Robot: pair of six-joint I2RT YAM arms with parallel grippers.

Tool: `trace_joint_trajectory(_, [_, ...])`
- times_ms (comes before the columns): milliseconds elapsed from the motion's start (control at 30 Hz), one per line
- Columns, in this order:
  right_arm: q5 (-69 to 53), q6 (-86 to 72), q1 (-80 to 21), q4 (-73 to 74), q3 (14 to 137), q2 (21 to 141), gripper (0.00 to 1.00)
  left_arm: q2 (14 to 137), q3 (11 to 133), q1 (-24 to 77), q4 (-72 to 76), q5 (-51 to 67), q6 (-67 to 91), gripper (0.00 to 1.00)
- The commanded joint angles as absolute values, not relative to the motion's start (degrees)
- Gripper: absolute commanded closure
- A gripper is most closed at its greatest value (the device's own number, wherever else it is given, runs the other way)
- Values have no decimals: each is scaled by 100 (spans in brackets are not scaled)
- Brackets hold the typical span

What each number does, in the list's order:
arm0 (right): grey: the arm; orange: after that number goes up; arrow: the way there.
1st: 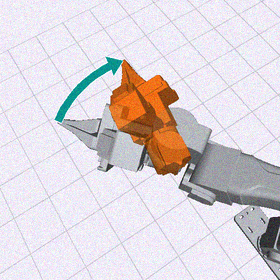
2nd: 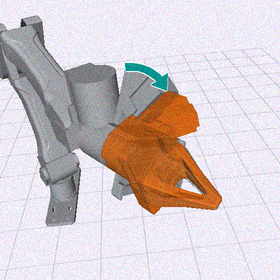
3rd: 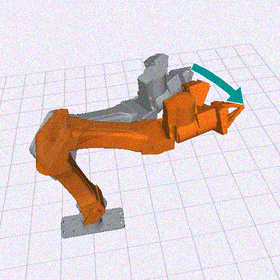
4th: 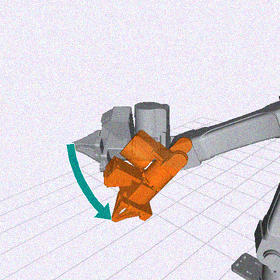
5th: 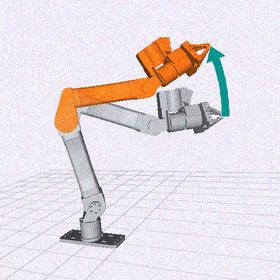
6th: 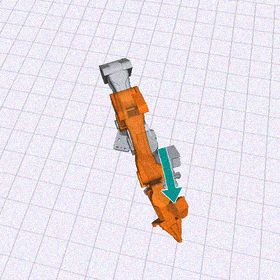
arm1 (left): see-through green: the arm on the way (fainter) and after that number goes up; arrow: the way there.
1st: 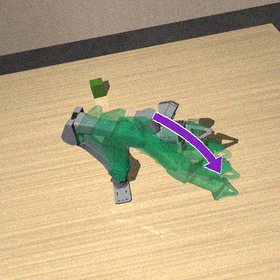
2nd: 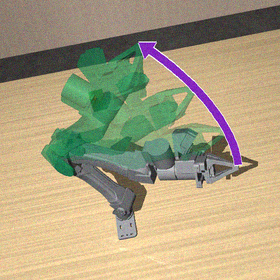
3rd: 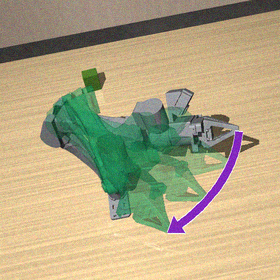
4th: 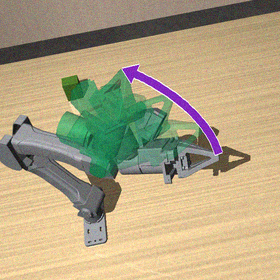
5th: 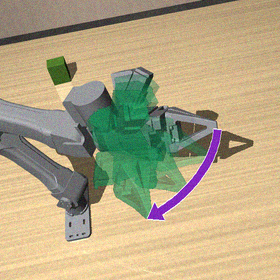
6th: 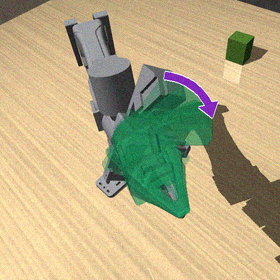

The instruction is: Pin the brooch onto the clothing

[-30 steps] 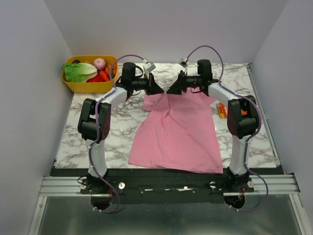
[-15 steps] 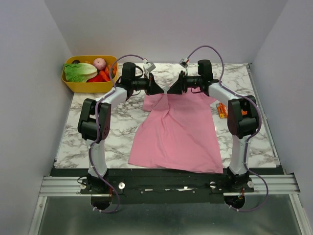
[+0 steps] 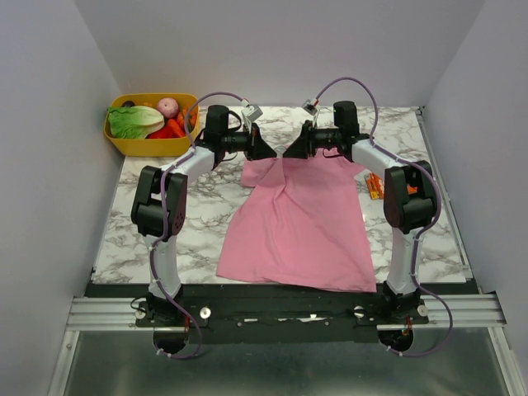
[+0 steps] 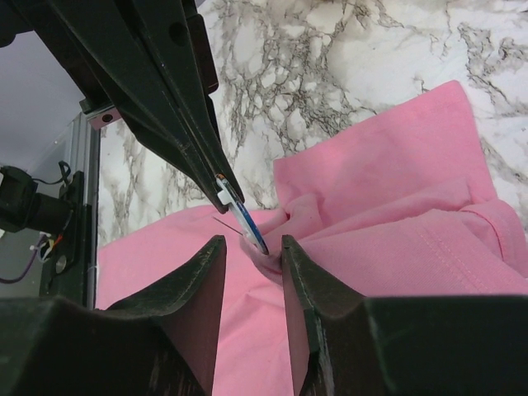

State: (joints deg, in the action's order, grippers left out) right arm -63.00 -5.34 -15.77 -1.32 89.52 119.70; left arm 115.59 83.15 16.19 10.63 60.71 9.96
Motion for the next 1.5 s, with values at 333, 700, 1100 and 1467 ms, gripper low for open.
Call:
trace_joint_trajectory(333, [-6135, -624, -1679, -35, 9141, 12234, 63, 11558, 8438, 1591, 1195, 6275, 1055, 100])
trace_joint_trajectory(700, [-6021, -607, -1688, -35, 9106, 12111, 57, 11558, 8446, 1591, 1187, 6284, 1055, 100])
trace_joint_trajectory(1100, [-5985, -624, -1688, -237, 8939, 11821, 57, 11540, 8446, 1591, 1107, 6319, 1002, 100])
trace_joint_trajectory(1467, [-6082, -624, -1679, -281, 8956, 11786, 44, 11558, 8490, 1591, 1046, 6354, 967, 100])
